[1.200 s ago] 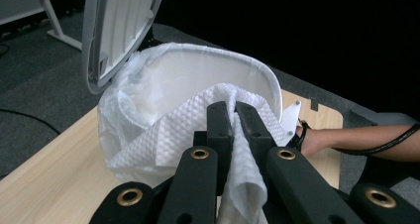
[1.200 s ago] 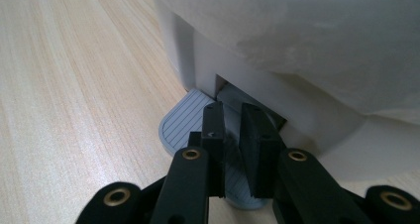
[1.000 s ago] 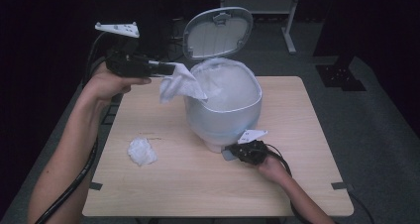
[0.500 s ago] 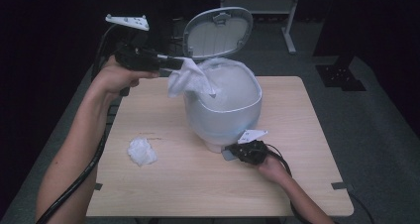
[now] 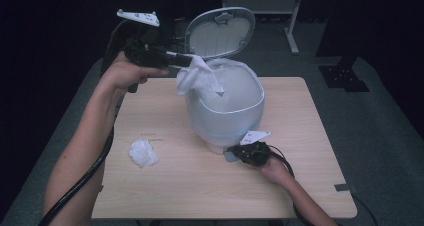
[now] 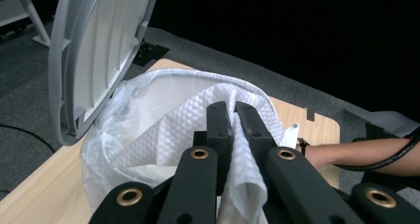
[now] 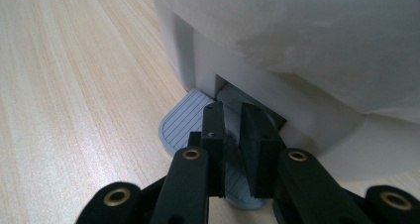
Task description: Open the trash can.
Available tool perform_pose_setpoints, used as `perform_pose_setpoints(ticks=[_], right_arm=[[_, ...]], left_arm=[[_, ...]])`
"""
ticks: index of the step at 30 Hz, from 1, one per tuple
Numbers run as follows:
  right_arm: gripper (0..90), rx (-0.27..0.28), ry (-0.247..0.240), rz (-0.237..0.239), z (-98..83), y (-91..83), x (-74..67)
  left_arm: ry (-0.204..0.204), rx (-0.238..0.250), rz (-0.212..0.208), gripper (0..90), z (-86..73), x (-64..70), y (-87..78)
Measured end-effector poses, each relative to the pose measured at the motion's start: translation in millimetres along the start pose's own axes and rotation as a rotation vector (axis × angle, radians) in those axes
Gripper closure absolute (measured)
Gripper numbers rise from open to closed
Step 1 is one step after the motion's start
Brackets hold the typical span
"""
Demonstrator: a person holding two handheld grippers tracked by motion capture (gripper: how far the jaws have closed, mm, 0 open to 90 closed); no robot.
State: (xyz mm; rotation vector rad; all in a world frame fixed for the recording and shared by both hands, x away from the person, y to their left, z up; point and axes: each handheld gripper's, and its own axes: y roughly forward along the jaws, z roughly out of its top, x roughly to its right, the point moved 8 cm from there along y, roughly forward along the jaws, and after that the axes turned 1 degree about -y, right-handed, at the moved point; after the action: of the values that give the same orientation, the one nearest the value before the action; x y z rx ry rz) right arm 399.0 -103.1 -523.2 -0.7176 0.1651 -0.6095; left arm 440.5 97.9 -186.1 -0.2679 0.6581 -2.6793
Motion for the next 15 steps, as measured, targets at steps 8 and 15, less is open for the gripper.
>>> perform_pose_setpoints(ticks=[8, 15], right_arm=[[80.1, -0.001, -0.003, 0.000, 0.1, 0.0, 0.1], [80.1, -0.001, -0.005, 0.000, 0.2, 0.1, 0.1]], left_arm=[[0.000, -0.007, -0.008, 86.2, 3.3, -1.5, 8.1], [-0.007, -0.016, -0.013, 86.2, 3.5, -5.5, 18.7]])
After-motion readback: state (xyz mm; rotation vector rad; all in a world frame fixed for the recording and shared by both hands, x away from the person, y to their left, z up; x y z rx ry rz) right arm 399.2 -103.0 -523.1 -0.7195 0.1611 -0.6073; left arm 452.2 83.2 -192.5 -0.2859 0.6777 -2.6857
